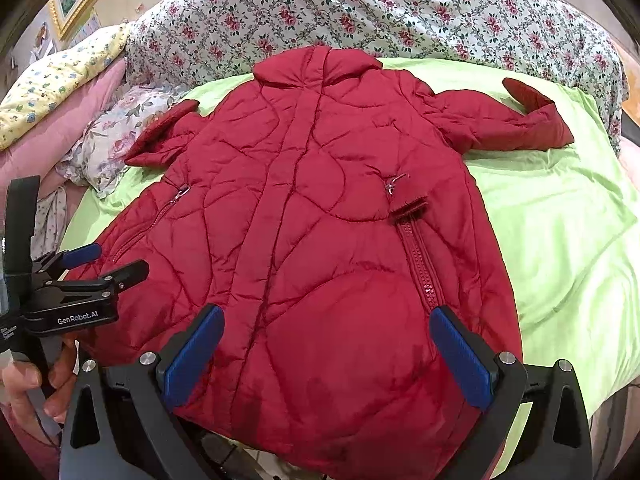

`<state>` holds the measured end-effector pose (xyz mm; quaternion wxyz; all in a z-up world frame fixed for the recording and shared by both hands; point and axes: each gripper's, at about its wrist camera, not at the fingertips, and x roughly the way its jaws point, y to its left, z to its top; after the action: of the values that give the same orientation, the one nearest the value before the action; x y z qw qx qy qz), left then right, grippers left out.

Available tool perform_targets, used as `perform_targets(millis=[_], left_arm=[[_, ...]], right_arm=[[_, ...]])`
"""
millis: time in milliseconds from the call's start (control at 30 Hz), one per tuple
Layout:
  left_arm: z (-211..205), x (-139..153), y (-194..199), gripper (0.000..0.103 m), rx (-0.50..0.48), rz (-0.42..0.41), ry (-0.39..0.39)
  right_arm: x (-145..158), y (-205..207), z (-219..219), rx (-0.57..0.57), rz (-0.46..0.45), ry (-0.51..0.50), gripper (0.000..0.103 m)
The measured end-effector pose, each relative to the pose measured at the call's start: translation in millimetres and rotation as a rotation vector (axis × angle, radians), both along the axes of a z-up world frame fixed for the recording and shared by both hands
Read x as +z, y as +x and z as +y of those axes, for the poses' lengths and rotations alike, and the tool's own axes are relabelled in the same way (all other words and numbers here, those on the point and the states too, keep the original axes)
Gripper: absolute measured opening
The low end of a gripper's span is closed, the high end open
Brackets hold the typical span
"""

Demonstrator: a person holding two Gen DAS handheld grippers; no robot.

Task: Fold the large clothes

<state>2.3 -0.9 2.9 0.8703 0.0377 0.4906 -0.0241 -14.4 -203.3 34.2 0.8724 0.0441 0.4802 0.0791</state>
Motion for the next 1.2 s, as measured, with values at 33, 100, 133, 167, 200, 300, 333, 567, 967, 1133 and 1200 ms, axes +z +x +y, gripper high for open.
perform_targets(millis=[33,100,133,167,200,300,333,567,967,1133,1200], left_arm=[[-0.4,0.4,-0.2,0.101,0.000,-0.011,0.006],[-1.3,1.4,0.4,0.102,0.002,-0.012,0.005],[-1.2,1.5,0.8,0.102,0.001,-0.012,0.004],[-1.2,1.8,1.1,0.101,0.001,-0.011,0.001],[-1.3,2.1,1.3,0.101,0.001,-0.012,0.001],[-0.9,2.5,1.9,0.101,0.000,-0.003,-0.017],[-0.8,2.5,2.2,0.101,-0.001,0.002,-0.027],[-1.0,2.5,2.9,0.101,-0.005,0.007,-0.018],[-4.1,2.2,4.4,0.101,-0.012,-0.040,0.042],[-4.4,2.1,6.8,0.101,-0.015,-0.041,0.048],[-4.5,2.0,7.1,0.101,-0.016,-0.042,0.044]], right_arm=[[0.1,0.0,-0.6,0.000,-0.001,0.001,0.103],[0.6,0.2,-0.8,0.001,-0.005,-0.001,0.103],[1.0,0.1,-0.4,0.001,-0.006,-0.006,0.103],[1.2,0.2,-0.3,0.002,-0.006,-0.009,0.103],[1.4,0.6,-0.2,0.002,-0.002,-0.015,0.103],[2.8,1.2,0.8,0.001,0.001,-0.035,0.103],[2.9,1.6,0.8,0.002,0.005,-0.043,0.103],[2.8,2.5,1.4,0.003,0.003,-0.055,0.103],[2.6,3.3,0.5,0.003,-0.003,-0.030,0.103],[4.0,4.9,-0.4,0.003,0.002,-0.034,0.103],[5.3,5.2,-0.5,0.004,-0.007,-0.041,0.103]])
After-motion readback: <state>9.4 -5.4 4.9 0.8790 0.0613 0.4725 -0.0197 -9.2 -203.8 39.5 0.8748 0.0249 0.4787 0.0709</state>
